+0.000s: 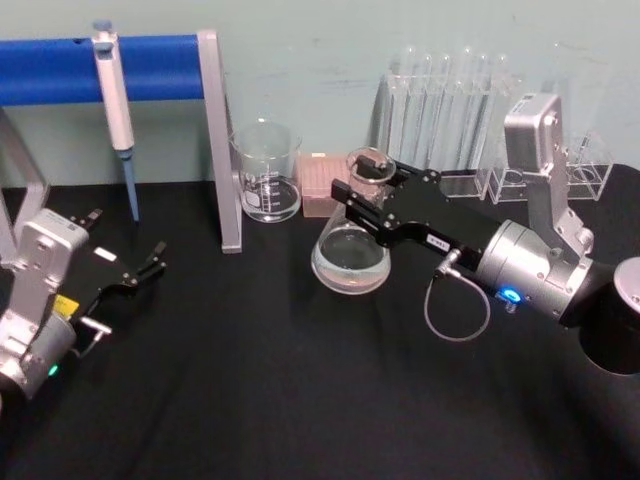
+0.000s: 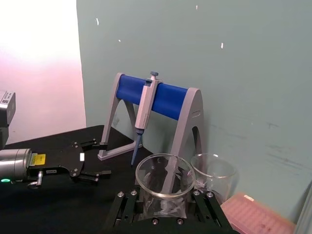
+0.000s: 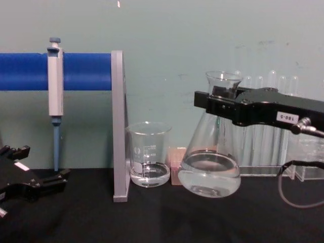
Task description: Grasp the erlenmeyer flask with one hand, shake it three times, then place it back.
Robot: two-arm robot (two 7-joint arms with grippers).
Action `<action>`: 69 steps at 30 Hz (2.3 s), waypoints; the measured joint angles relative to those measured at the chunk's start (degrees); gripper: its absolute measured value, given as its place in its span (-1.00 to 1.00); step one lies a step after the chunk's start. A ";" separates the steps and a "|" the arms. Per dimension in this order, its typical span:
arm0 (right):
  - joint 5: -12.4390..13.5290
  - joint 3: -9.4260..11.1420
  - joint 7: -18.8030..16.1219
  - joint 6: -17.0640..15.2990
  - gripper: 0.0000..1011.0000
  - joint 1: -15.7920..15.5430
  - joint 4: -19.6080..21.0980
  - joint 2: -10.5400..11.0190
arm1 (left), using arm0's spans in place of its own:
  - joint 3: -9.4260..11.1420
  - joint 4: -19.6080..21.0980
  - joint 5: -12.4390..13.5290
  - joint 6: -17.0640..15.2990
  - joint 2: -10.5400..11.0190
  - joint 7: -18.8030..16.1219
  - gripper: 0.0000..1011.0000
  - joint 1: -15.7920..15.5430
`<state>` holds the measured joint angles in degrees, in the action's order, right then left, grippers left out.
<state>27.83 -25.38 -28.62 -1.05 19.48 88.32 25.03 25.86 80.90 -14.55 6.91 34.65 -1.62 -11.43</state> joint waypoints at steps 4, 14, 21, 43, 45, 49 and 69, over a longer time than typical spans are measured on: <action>-0.01 -0.02 0.02 -0.09 -0.11 -0.07 0.12 0.07 | 0.00 0.00 0.00 0.00 0.00 0.00 0.98 0.00; -0.03 -0.04 0.01 -0.25 -0.11 -0.10 0.20 0.13 | 0.00 0.00 0.00 0.00 0.00 0.00 0.98 0.00; -0.03 -0.10 -0.02 -0.29 -0.11 -0.08 0.20 0.11 | 0.00 0.00 0.00 0.00 0.00 0.00 0.98 0.00; 0.06 -0.11 0.01 -0.42 -0.11 -0.24 0.32 0.20 | 0.00 0.00 0.00 0.00 0.00 0.00 0.98 0.00; 0.07 -0.09 0.02 -0.41 -0.11 -0.25 0.33 0.21 | 0.00 0.00 0.00 0.00 0.00 0.00 0.98 0.00; 0.08 -0.03 0.03 -0.39 -0.11 -0.30 0.35 0.25 | 0.00 0.00 0.00 0.00 0.00 0.00 0.98 0.00; 1.12 -3.46 -4.56 -0.53 -0.11 0.19 1.48 0.72 | 0.00 0.00 0.00 0.00 0.00 0.00 0.98 0.00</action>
<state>28.95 -28.84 -33.18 -1.59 19.67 89.80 25.75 25.86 80.90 -14.55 6.91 34.65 -1.62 -11.43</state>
